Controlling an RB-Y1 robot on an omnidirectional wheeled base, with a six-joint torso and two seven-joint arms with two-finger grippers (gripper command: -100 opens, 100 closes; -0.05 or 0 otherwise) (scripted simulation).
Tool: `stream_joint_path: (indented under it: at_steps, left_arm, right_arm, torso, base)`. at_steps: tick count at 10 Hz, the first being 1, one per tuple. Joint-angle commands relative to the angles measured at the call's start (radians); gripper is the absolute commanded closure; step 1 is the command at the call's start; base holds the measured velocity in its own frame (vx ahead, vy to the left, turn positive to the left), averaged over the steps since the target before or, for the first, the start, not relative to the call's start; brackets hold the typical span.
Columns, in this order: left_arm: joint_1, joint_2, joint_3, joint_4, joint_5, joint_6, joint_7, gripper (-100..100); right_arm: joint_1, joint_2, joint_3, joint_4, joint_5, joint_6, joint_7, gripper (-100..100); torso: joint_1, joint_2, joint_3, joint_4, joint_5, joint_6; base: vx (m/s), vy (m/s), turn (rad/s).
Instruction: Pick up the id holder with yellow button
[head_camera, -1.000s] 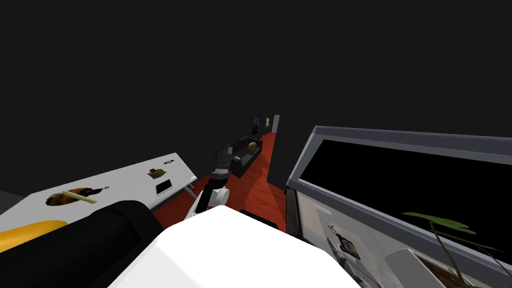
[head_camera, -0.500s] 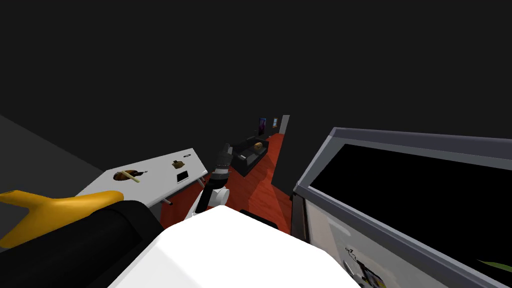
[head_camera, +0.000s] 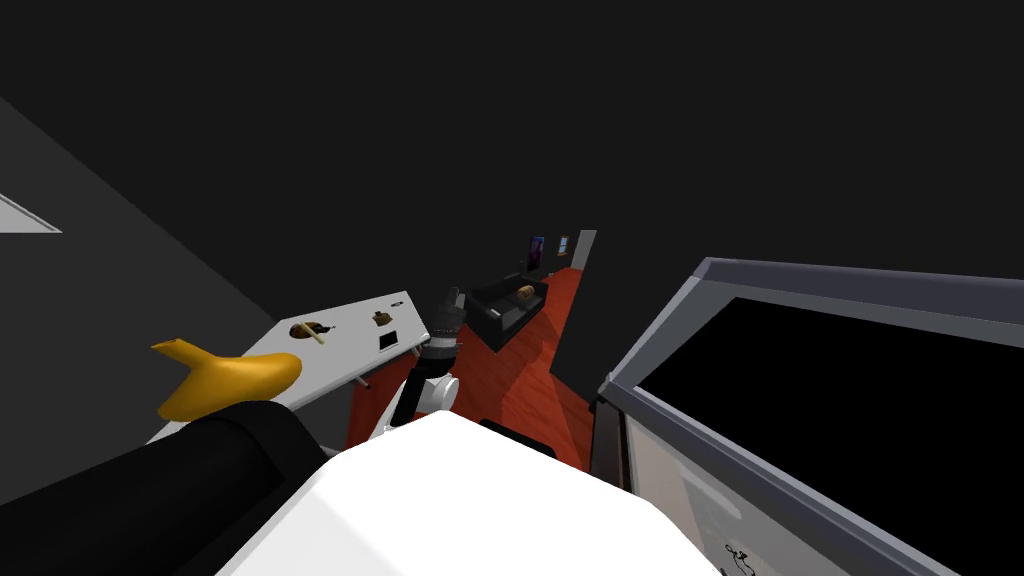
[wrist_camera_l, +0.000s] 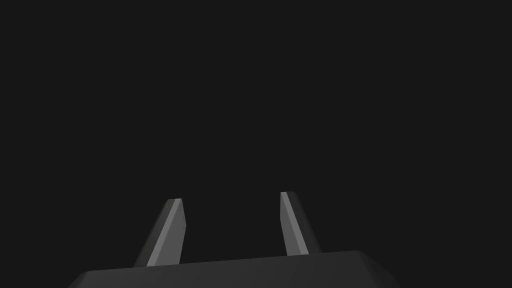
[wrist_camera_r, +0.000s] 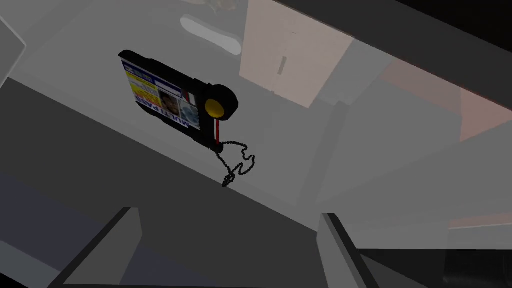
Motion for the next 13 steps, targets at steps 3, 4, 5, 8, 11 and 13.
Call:
stream_joint_path:
  at_steps: [3, 4, 5, 8, 11, 13]
  left_arm:
    - [0.0, 0.0, 0.0, 0.0, 0.0, 0.0, 0.0, 0]
    - [0.0, 0.0, 0.0, 0.0, 0.0, 0.0, 0.0, 0]
    - [0.0, 0.0, 0.0, 0.0, 0.0, 0.0, 0.0, 0]
    - [0.0, 0.0, 0.0, 0.0, 0.0, 0.0, 0.0, 0]
    - [0.0, 0.0, 0.0, 0.0, 0.0, 0.0, 0.0, 0]
    - [0.0, 0.0, 0.0, 0.0, 0.0, 0.0, 0.0, 0]
  right_arm:
    - [-0.044, -0.001, -0.03, 0.089, 0.062, 0.042, 0.025, -100]
    - [-0.057, -0.003, -0.034, 0.113, 0.08, 0.057, 0.03, -100]
    - [-0.07, -0.004, -0.037, 0.135, 0.096, 0.071, 0.034, -100]
    - [-0.1, 0.001, -0.043, 0.189, 0.137, 0.104, 0.044, -100]
    - [-0.104, -0.005, -0.023, 0.189, 0.101, 0.128, 0.04, -100]
    - [-0.128, -0.013, 0.004, 0.217, 0.046, 0.173, 0.044, -100]
  torso:
    - [0.001, 0.0, 0.0, 0.0, 0.0, 0.0]
    - [0.001, 0.0, 0.0, 0.0, 0.0, 0.0]
    - [0.0, 0.0, 0.0, 0.0, 0.0, 0.0]
    - [0.0, 0.0, 0.0, 0.0, 0.0, 0.0]
    - [0.001, 0.0, 0.0, 0.0, 0.0, 0.001]
    - [-0.001, 0.006, 0.003, 0.001, 0.0, 0.0]
  base:
    - [-0.004, -0.01, 0.111]
    - [-0.007, -0.014, 0.188]
    - [-0.008, -0.016, 0.15]
    - [-0.009, -0.014, 0.129]
    - [-0.02, -0.006, 0.057]
    - [-0.116, -0.046, 0.259]
